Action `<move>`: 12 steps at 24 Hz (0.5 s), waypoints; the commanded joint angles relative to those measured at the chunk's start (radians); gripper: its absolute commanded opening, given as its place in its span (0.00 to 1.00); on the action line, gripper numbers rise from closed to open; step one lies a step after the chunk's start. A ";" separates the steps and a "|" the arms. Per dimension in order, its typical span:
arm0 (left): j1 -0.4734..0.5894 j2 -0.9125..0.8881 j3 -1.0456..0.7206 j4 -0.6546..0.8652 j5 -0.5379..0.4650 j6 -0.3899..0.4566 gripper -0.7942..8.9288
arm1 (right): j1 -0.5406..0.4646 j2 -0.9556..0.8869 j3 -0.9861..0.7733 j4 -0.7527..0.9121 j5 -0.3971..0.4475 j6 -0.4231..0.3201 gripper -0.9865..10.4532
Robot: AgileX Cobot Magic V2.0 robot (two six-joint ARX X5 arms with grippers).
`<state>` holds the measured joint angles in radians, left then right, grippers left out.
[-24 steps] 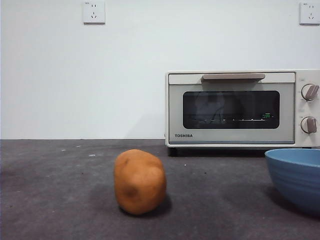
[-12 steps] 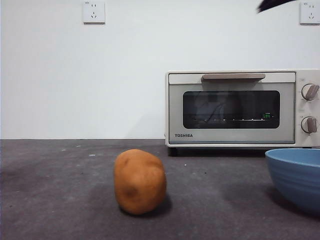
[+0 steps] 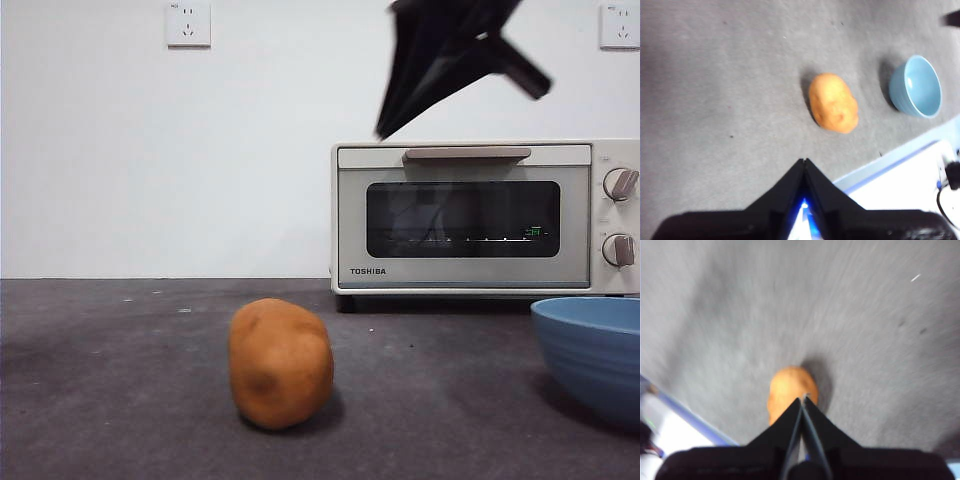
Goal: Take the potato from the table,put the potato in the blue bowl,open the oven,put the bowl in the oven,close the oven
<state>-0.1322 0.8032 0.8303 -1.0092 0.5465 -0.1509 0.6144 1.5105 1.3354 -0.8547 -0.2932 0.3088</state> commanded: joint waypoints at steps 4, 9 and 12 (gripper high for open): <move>-0.054 0.005 0.002 0.004 0.003 0.024 0.08 | 0.117 0.132 0.037 -0.014 0.033 -0.040 0.10; -0.072 0.019 0.002 0.006 0.003 0.024 0.08 | 0.194 0.216 0.044 -0.023 0.140 -0.024 0.48; -0.072 0.027 0.002 0.008 0.003 0.024 0.08 | 0.211 0.265 0.063 -0.016 0.173 -0.023 0.70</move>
<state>-0.2005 0.8288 0.8307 -1.0080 0.5461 -0.1413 0.8234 1.7641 1.3960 -0.8768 -0.1268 0.2802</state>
